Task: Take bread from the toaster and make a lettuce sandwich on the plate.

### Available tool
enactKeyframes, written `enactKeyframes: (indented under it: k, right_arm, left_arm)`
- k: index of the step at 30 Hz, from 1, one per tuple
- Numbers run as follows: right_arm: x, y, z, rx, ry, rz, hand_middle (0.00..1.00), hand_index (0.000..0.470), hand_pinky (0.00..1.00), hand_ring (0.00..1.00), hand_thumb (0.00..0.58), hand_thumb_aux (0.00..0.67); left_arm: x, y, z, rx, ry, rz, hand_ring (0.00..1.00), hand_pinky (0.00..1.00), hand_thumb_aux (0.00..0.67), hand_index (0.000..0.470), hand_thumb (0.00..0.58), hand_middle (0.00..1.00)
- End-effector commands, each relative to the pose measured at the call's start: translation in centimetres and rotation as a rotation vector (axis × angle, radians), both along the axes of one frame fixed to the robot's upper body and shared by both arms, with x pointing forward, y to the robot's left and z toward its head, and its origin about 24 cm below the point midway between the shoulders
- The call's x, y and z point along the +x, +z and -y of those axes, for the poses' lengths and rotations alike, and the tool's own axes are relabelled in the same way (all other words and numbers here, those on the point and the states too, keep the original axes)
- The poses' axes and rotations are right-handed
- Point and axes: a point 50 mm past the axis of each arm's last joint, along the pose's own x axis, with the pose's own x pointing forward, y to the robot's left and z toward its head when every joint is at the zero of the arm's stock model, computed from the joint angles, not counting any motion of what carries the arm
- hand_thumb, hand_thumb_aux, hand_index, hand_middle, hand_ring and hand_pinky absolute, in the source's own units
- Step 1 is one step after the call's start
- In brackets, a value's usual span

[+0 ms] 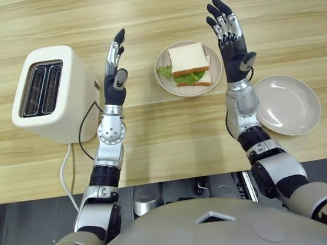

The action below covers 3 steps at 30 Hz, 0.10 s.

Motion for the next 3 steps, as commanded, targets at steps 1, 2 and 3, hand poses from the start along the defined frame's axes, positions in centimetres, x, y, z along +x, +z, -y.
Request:
enactKeyframes:
  k: [1,2,3]
  right_arm:
    - [-0.26,-0.68,0.90,0.026,-0.054,-0.038,0.00,0.000,0.00,0.00,0.000,0.000]
    - [-0.22,-0.70,1.11,0.034,-0.069,-0.044,0.00,0.000,0.00,0.00,0.000,0.000]
    - [-0.21,-0.74,1.29,0.040,-0.085,-0.050,0.00,0.000,0.00,0.00,0.000,0.000]
  left_arm:
    - [-0.21,-0.12,-0.30,-0.035,0.024,-0.003,0.00,0.00,0.000,0.000,0.000,0.00]
    - [-0.23,-0.17,-0.35,-0.043,0.030,-0.005,0.00,0.00,0.000,0.000,0.000,0.00]
    - [-0.24,-0.18,-0.39,-0.049,0.032,-0.006,0.00,0.00,0.000,0.000,0.000,0.00]
